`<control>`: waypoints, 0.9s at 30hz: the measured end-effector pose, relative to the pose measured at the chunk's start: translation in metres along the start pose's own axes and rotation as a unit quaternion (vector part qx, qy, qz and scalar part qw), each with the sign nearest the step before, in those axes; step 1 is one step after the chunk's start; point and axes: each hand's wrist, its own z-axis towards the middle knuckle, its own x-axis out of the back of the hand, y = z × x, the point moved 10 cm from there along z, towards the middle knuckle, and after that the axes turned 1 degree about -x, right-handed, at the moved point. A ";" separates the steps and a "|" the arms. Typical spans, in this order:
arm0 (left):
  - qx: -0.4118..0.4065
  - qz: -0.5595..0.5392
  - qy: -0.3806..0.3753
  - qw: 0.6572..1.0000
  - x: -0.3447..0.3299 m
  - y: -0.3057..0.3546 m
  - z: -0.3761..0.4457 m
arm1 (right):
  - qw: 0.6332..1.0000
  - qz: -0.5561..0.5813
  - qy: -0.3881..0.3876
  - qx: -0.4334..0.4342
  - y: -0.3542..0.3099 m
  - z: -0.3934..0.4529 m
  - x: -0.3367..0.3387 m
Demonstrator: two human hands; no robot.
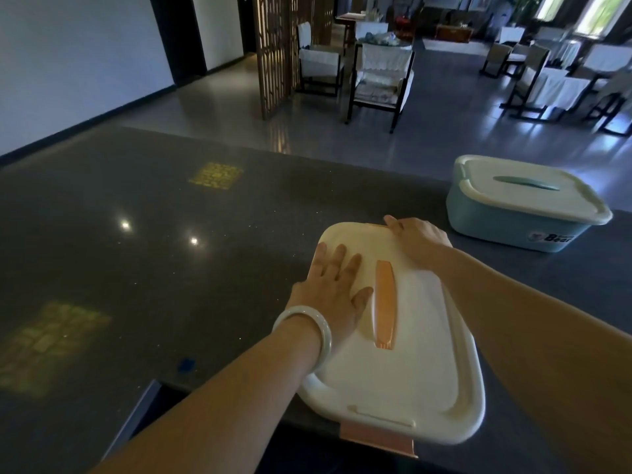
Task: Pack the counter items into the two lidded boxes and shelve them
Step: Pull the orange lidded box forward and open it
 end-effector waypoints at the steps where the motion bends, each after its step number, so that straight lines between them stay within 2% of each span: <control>1: -0.002 -0.001 0.001 1.000 0.000 0.000 -0.001 | 0.999 -0.041 -0.011 0.023 -0.003 -0.001 -0.002; 3: 0.000 -0.001 0.005 1.000 0.000 0.000 -0.002 | 0.991 -0.110 -0.026 0.068 -0.009 -0.004 -0.008; 5: 0.005 -0.002 0.004 1.000 -0.001 0.000 -0.002 | 0.989 -0.121 -0.021 0.077 -0.013 -0.009 -0.008; 8: 0.013 -0.027 -0.008 1.000 -0.003 -0.002 0.002 | 0.999 -0.020 0.010 0.036 -0.003 -0.025 -0.002; 13: 0.018 -0.043 0.003 0.999 -0.003 -0.009 0.007 | 0.992 0.094 0.085 0.002 0.039 -0.099 0.002; 16: 0.017 -0.042 0.021 0.999 -0.001 -0.008 0.008 | 0.979 0.173 0.089 -0.053 0.070 -0.147 -0.010; 20: -0.012 -0.060 0.008 0.998 0.009 -0.002 0.006 | 0.950 0.292 0.060 -0.093 0.077 -0.182 -0.030; 23: -0.011 -0.167 0.065 0.984 0.030 -0.011 -0.007 | 0.944 0.302 0.081 -0.106 0.078 -0.188 -0.030; 25: 0.036 -0.275 0.098 0.956 0.031 -0.029 -0.022 | 0.941 0.306 0.082 -0.120 0.080 -0.188 -0.032; 27: 0.079 -0.380 0.076 0.918 0.015 -0.041 -0.039 | 0.933 0.325 0.076 -0.135 0.083 -0.189 -0.036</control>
